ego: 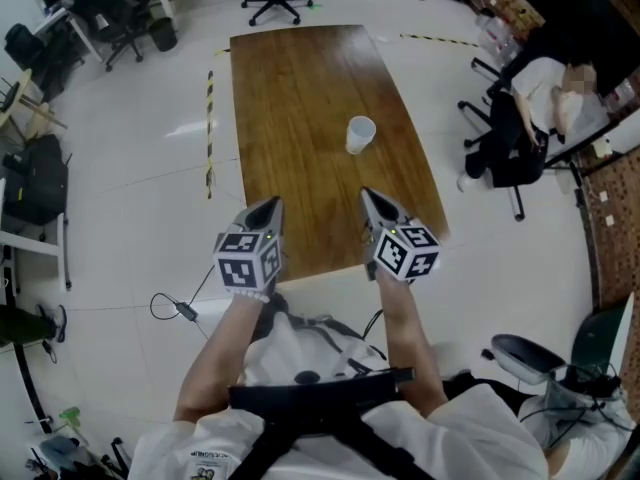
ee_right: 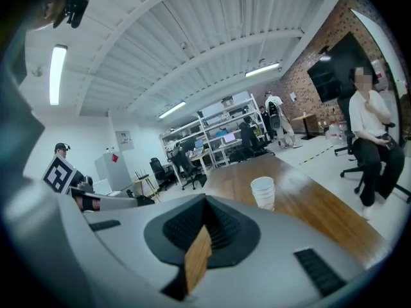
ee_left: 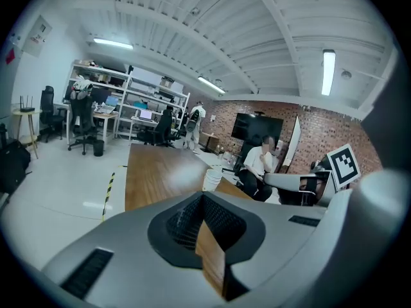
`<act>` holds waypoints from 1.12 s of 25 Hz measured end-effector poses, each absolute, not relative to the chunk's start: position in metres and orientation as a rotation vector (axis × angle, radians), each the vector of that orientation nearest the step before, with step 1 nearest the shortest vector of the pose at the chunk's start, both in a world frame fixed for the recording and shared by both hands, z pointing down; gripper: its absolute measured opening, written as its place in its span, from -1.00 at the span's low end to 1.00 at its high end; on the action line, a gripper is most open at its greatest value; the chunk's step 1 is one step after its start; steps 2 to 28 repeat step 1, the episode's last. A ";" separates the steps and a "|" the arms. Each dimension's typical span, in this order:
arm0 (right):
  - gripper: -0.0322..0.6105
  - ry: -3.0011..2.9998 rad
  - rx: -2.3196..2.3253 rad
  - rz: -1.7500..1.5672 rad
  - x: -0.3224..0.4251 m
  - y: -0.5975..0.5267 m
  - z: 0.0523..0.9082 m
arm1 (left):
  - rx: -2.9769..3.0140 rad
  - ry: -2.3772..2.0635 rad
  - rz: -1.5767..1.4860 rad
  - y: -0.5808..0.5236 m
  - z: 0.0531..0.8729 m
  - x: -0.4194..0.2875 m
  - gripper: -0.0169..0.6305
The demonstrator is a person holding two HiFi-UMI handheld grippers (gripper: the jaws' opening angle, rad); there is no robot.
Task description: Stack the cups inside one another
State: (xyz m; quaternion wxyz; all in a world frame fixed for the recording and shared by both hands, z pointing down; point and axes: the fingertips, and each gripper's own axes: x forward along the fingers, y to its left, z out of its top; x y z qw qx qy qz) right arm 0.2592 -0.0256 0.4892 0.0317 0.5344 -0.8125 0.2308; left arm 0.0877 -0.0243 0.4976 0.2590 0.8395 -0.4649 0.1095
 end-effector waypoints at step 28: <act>-0.89 -2.505 1.643 0.712 0.260 -0.024 0.489 | 2.275 -1.261 0.296 -0.022 0.497 0.089 -0.96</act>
